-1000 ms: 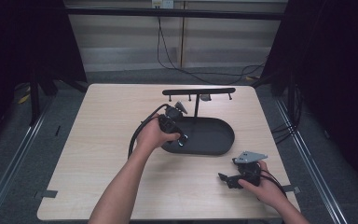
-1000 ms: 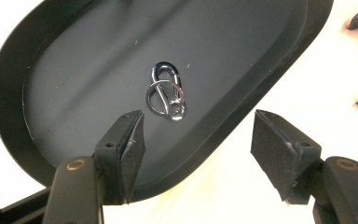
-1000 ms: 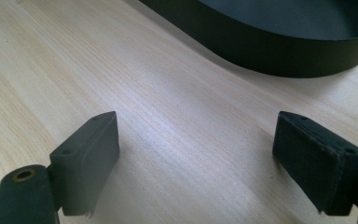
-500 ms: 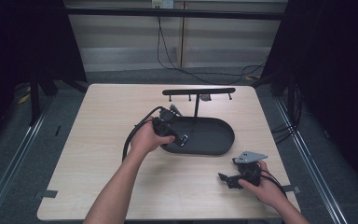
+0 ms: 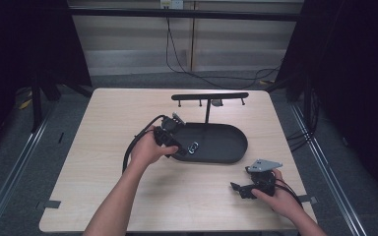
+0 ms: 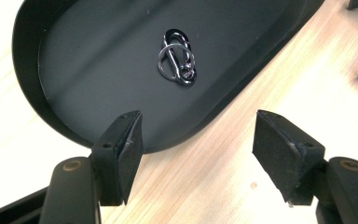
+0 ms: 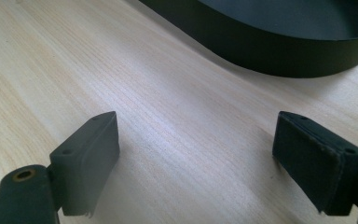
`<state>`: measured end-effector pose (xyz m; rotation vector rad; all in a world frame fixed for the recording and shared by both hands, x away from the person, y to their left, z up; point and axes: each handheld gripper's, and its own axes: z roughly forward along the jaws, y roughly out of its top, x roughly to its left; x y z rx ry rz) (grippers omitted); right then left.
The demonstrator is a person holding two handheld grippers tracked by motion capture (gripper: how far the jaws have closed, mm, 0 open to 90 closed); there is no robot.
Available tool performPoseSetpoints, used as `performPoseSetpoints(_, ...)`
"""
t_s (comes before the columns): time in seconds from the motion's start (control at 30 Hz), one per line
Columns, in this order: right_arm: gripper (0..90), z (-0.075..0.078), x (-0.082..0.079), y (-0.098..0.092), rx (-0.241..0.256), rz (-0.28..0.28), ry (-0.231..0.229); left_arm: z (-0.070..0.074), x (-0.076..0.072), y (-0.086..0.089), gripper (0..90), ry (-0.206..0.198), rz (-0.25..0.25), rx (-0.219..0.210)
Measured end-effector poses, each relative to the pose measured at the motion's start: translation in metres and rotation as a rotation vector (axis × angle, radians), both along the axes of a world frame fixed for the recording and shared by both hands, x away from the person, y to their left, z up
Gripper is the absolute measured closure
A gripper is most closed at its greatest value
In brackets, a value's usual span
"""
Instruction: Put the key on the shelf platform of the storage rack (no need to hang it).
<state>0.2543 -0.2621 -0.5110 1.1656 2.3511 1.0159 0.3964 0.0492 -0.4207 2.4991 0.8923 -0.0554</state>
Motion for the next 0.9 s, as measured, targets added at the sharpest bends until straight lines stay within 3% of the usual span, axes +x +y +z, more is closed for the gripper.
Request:
performPoseSetpoints(0.37,14.2,0.0,0.0,0.0,0.0,0.0,0.0,-0.004,-0.006,0.017,33.0,-0.011,0.001,-0.021)
performPoseSetpoints(0.9,14.2,0.0,0.0,0.0,0.0,0.0,0.0,-0.01,-0.016,0.038,32.1,-0.024,-0.014,-0.011)
